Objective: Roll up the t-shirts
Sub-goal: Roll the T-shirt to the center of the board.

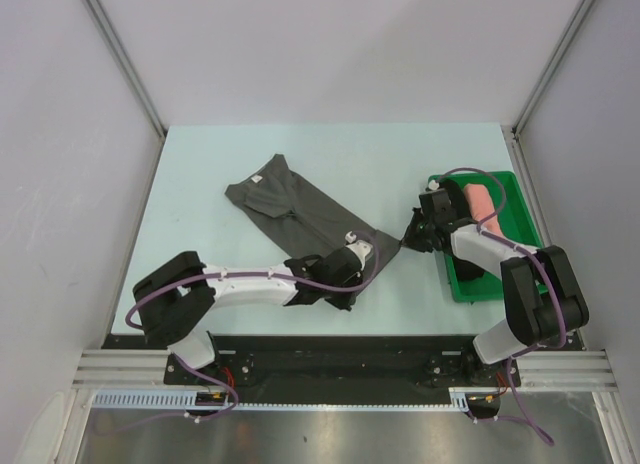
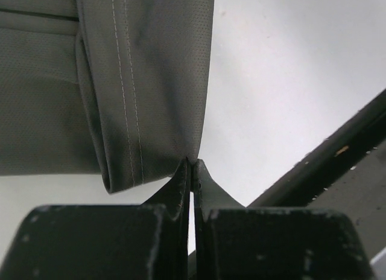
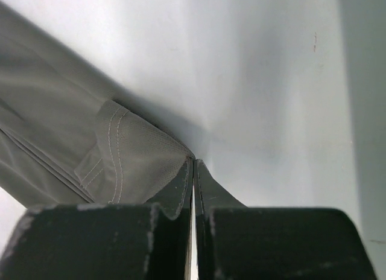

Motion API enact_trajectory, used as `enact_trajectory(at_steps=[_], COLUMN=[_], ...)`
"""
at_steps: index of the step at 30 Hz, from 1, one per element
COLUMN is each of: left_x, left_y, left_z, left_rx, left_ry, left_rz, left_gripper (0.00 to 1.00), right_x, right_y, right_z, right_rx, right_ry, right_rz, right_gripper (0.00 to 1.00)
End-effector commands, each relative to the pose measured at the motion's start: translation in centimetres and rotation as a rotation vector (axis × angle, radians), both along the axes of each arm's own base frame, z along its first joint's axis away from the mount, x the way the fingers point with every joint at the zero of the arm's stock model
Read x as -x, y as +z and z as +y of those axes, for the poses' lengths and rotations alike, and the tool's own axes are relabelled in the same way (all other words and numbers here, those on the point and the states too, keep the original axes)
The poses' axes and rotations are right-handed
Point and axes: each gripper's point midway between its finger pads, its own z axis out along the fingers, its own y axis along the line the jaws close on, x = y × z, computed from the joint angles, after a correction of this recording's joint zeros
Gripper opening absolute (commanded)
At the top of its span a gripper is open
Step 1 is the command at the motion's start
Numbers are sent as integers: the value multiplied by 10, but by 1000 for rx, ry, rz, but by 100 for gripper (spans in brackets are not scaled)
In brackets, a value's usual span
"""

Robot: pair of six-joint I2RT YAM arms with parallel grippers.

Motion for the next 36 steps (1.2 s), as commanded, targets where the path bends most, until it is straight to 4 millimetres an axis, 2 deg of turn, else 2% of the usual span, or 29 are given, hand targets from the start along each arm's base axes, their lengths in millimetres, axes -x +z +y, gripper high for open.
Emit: enact_trajectory(at_steps=[1,2,6,9,13,16,21,25,29,33,36], left_x=[5,-1,-3,-8,-11,-12,-13,-11,-11,-10,-10], left_y=[8,9,7,7,10,12,16,18,18,18,18], left_z=[-8,-8,3,9,7,5,3,0,-1,-1,-1], left_rx=[106,129,169,183,214,233,275,287,290,289,289], left_ry=[-1,17,33,44,38,43,42,32,26,20,16], left_rz=[78,84,130,139,157,170,188,195,197,198,198], left_gripper=[0,0,0,0,0,0,0,0,0,0,0], right_x=[-10,-12,-22,-25,-26,-24,-16,-10,-7,-5,-4], right_y=[5,4,12,15,26,32,32,22,13,10,8], right_z=[-8,-7,3,7,16,22,27,30,21,9,11], right_rx=[38,36,8,-2,-8,-6,20,31,77,105,84], right_ry=[-20,-23,-26,-32,-22,-7,-1,9,-4,-20,-5], right_rz=[-18,-11,-22,-25,-61,-79,-80,-48,-31,-35,-43], right_gripper=[0,0,2,10,35,45,46,48,53,62,66])
